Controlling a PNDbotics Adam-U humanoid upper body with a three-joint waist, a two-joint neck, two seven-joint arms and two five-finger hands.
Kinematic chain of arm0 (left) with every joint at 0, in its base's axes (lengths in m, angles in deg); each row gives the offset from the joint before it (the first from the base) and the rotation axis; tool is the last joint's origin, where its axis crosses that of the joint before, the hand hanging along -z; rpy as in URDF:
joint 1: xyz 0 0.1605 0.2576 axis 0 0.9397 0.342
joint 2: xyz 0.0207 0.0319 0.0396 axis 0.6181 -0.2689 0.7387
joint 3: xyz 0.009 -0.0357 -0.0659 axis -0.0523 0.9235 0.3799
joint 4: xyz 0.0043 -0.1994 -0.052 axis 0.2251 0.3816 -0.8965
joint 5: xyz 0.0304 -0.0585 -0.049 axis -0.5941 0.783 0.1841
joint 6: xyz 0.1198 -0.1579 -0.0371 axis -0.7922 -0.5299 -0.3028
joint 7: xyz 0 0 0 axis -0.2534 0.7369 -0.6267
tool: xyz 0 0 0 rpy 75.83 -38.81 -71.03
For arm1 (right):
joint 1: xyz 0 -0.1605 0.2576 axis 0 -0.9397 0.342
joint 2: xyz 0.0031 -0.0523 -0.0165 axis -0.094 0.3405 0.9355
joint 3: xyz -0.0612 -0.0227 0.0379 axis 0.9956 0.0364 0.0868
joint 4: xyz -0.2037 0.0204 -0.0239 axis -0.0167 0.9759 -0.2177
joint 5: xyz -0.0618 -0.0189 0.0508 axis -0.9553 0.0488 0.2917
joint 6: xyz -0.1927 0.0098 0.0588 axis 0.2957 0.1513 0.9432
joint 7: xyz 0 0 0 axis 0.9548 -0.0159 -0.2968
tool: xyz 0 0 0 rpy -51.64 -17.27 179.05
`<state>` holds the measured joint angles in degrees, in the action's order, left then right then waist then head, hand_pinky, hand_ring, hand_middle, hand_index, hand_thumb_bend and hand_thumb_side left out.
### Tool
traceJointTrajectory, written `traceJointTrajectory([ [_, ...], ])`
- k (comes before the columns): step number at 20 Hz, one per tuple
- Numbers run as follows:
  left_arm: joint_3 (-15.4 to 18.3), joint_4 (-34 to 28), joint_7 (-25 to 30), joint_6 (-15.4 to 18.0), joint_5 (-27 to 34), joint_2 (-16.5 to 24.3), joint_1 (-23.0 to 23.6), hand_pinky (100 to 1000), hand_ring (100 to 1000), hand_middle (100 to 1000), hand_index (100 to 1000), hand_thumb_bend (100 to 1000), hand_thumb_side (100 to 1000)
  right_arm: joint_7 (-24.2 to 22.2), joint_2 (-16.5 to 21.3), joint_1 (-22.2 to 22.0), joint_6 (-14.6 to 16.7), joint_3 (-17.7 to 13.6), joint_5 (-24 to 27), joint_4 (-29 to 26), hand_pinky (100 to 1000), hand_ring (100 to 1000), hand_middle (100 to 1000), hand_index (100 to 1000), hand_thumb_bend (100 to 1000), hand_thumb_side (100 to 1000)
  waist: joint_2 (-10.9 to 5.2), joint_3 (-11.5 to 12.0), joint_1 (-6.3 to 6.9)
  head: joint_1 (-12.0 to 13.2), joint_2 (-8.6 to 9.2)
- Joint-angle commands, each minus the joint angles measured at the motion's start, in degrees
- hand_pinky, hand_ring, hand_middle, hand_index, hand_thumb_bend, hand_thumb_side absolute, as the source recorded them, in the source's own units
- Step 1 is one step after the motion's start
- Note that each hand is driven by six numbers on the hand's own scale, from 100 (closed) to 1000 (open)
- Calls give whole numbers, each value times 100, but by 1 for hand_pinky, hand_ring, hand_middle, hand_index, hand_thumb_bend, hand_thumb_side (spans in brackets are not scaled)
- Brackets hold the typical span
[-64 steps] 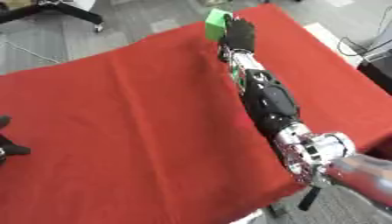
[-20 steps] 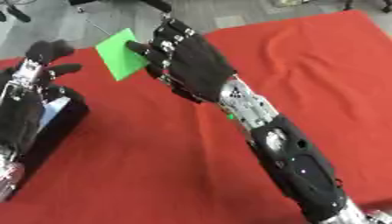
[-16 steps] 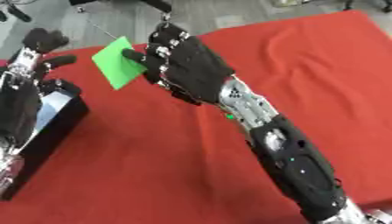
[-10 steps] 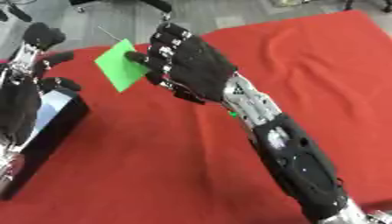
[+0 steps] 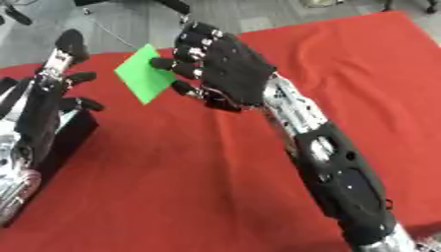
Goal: Pick up the objects with one hand, pass them to the other hand, and then place them into the box on the other side of the table.
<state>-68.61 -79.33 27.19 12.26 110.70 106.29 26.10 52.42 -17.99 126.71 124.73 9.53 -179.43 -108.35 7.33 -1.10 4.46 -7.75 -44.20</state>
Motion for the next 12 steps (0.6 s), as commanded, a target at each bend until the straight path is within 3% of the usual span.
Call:
traceJointTrajectory([
  [1,18,-77,64,-266,-181,169,-98,590,899,952,958,480,952,17,-45,172,68,17,-26,-100,650,598,341,372,253,100,-50,-16,-90,-223,40],
  [8,76,-77,-11,-976,-320,44,-214,593,904,962,958,513,967,90,-66,286,154,88,-104,-7,643,593,343,375,263,100,-33,-94,-96,-546,140],
  [12,51,-62,-74,-947,-160,-40,-335,582,906,968,961,542,977,124,-77,350,210,128,-123,65,646,592,343,376,266,100,-26,-168,-113,-539,162],
])
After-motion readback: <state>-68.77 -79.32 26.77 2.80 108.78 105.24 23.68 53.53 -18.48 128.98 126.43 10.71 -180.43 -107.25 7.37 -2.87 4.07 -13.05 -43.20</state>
